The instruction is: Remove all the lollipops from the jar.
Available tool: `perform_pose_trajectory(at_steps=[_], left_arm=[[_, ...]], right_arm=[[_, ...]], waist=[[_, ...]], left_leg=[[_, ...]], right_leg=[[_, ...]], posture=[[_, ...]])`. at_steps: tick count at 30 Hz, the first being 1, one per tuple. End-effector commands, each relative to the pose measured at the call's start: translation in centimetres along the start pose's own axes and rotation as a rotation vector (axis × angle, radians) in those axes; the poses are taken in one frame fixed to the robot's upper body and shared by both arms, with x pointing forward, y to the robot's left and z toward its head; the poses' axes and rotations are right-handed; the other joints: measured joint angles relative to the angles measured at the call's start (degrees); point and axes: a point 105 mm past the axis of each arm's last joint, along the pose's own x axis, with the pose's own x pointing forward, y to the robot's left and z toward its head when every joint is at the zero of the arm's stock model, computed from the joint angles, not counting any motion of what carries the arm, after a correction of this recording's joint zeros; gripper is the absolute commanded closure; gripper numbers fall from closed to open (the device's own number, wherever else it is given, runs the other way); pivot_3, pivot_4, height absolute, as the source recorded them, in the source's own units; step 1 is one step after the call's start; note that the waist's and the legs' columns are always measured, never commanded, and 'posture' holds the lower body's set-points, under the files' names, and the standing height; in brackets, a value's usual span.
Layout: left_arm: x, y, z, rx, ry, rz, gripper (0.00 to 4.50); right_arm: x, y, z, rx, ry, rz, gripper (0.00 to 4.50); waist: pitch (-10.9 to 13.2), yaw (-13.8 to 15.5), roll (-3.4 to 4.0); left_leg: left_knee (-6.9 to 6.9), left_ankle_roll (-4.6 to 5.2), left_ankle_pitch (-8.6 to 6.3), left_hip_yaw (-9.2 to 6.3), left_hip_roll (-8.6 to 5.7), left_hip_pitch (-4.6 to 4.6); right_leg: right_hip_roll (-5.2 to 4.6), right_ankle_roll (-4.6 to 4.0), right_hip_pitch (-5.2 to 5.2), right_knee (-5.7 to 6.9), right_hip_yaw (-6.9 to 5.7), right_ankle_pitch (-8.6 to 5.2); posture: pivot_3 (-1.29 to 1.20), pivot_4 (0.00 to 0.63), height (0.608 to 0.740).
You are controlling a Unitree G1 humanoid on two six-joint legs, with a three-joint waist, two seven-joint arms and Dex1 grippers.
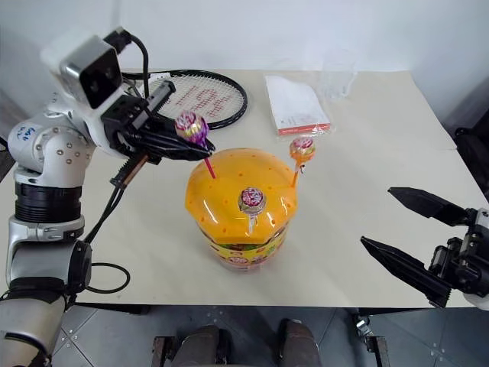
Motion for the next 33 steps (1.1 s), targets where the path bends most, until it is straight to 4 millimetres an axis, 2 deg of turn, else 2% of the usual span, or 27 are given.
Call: perform_pose_trajectory(at_steps=[1, 4, 6, 10, 13, 16, 22, 27, 33], left_arm=[[-0.9, 1.3, 2.6, 0.112, -0.008, 0.104, 4.47], [-2.3, 3.4, 3.8, 0.129, 0.022, 0.297, 4.47], [-3.5, 4.2, 3.5, 0.099, 0.073, 0.412, 4.47], [-7.0, 5.7, 1.8, -0.017, 0.205, 0.683, 4.47], [-10.0, 5.6, -0.2, -0.121, 0.307, 0.862, 4.47], [-13.7, 4.2, -3.3, -0.296, 0.473, 1.068, 4.47], [-20.4, -1.8, -9.3, -0.671, 0.755, 1.416, 4.47], [-22.8, -5.1, -12.8, -0.85, 0.944, 1.54, 4.47], [-24.6, -7.2, -14.4, -1.001, 1.029, 1.625, 4.47]], right_arm=[[0.2, 0.7, 1.2, -0.038, -0.016, 0.031, 0.0], [0.4, 0.5, 1.3, -0.045, -0.02, 0.034, 0.0], [0.5, 0.3, 1.3, -0.045, -0.022, 0.034, 0.0], [0.6, 0.0, 1.3, -0.042, -0.021, 0.05, 0.0], [0.7, -0.2, 1.4, -0.041, -0.019, 0.06, 0.0], [0.7, -0.6, 1.3, -0.027, -0.009, 0.07, 0.0], [1.2, -1.6, 0.7, -0.018, -0.012, 0.074, 0.0], [1.9, -1.9, 0.2, -0.005, -0.02, 0.092, 0.0], [2.4, -2.1, 0.2, -0.003, -0.023, 0.101, 0.0]], waist=[[0.0, 0.0, -0.01], [0.0, -0.1, -0.02], [0.0, -0.1, -0.02], [0.0, -0.1, -0.02], [0.0, -0.2, -0.02], [0.0, -0.2, -0.03], [0.1, -0.2, -0.19], [0.1, 0.3, -0.33], [0.1, 0.0, -0.48]], left_leg=[[0.01, 0.01, -0.01, 0.0, -0.01, 0.0], [0.04, 0.05, -0.03, -0.04, -0.05, 0.01], [0.04, 0.08, -0.05, -0.1, -0.13, 0.03], [0.03, 0.1, -0.06, -0.11, -0.15, 0.05], [0.02, 0.12, -0.07, -0.11, -0.16, 0.07], [0.02, 0.14, -0.08, -0.1, -0.16, 0.06], [0.02, 0.16, -0.1, -0.08, -0.16, 0.02], [0.03, 0.18, -0.11, -0.09, -0.19, -0.01], [0.05, 0.19, -0.13, -0.07, -0.19, -0.02]], right_leg=[[0.0, 0.0, 0.0, 0.0, 0.03, 0.0], [0.01, 0.03, 0.0, 0.01, 0.12, 0.02], [0.01, 0.05, -0.01, 0.01, 0.19, 0.03], [0.03, 0.07, -0.02, 0.0, 0.24, 0.04], [0.03, 0.08, -0.03, 0.01, 0.29, 0.04], [0.04, 0.08, -0.04, 0.0, 0.3, 0.05], [0.04, 0.09, -0.12, 0.03, 0.35, 0.05], [0.02, 0.1, -0.12, 0.03, 0.37, 0.05], [0.03, 0.1, -0.13, 0.03, 0.38, 0.05]], posture=[[0.0, 0.15, 0.74], [0.0, 0.15, 0.74], [0.0, 0.15, 0.74], [0.0, 0.15, 0.74], [0.0, 0.15, 0.74], [0.0, 0.15, 0.74], [0.0, 0.15, 0.74], [0.0, 0.15, 0.74], [0.0, 0.15, 0.74]])
